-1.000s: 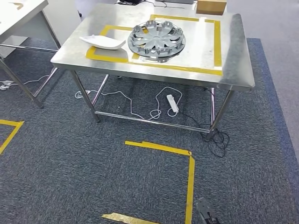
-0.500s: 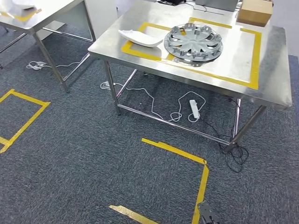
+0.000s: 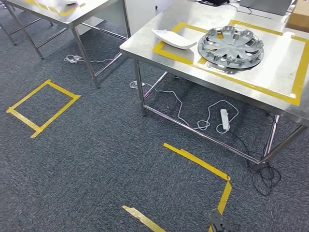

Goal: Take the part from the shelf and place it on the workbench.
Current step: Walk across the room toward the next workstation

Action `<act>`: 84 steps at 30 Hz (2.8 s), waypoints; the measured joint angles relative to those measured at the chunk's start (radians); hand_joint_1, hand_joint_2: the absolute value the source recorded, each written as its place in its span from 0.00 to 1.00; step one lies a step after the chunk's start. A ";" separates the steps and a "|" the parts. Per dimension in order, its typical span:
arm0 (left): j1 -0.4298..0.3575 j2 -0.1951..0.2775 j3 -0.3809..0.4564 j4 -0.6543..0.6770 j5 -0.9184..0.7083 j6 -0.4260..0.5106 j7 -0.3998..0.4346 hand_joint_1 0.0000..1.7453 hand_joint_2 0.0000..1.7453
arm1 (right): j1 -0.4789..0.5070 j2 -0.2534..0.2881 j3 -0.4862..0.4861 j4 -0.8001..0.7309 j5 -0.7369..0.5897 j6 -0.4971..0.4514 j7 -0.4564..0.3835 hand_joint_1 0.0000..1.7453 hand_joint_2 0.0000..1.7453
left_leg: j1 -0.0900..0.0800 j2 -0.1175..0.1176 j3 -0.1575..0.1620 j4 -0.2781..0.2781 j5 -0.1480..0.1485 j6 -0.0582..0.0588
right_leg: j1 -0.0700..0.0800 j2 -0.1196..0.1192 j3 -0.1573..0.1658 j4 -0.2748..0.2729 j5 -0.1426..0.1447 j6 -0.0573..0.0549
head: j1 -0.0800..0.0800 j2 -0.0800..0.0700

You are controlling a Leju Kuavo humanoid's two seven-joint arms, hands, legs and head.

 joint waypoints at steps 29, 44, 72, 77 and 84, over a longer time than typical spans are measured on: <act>0.074 -0.001 0.036 0.009 0.081 0.069 -0.031 0.00 0.00 | 0.049 0.034 -0.007 0.058 -0.049 0.017 -0.070 0.00 0.00 | 0.002 -0.043 0.031 -0.039 0.010 0.009 | 0.002 0.018 -0.006 0.017 -0.011 0.008 | 0.000 0.000; 0.072 0.009 0.029 0.001 0.047 0.074 -0.001 0.00 0.00 | 0.046 0.043 -0.010 0.059 -0.068 0.039 -0.054 0.00 0.00 | -0.016 0.108 0.068 -0.076 0.008 0.044 | 0.022 -0.125 0.012 0.030 -0.056 0.024 | -0.005 0.000; 0.236 0.039 0.014 -0.356 -0.129 0.138 0.237 0.00 0.00 | 0.092 0.049 -0.009 -0.020 -0.018 0.124 0.032 0.00 0.00 | -0.023 0.128 0.062 -0.054 -0.006 0.030 | 0.022 -0.151 0.028 0.015 -0.054 0.013 | -0.012 0.000; 0.266 0.037 0.034 -0.410 -0.145 0.128 0.259 0.00 0.00 | 0.088 0.050 -0.004 -0.018 -0.007 0.128 0.027 0.00 0.00 | -0.012 0.065 0.075 -0.080 0.007 0.054 | 0.016 -0.044 -0.044 0.180 -0.147 0.028 | -0.004 0.000; 0.354 0.013 0.124 -0.560 -0.209 0.053 0.339 0.00 0.00 | 0.074 0.050 0.021 -0.021 0.004 0.133 0.018 0.00 0.00 | -0.011 -0.032 0.085 -0.067 -0.009 0.040 | 0.005 0.044 -0.038 0.067 -0.022 0.032 | -0.003 0.000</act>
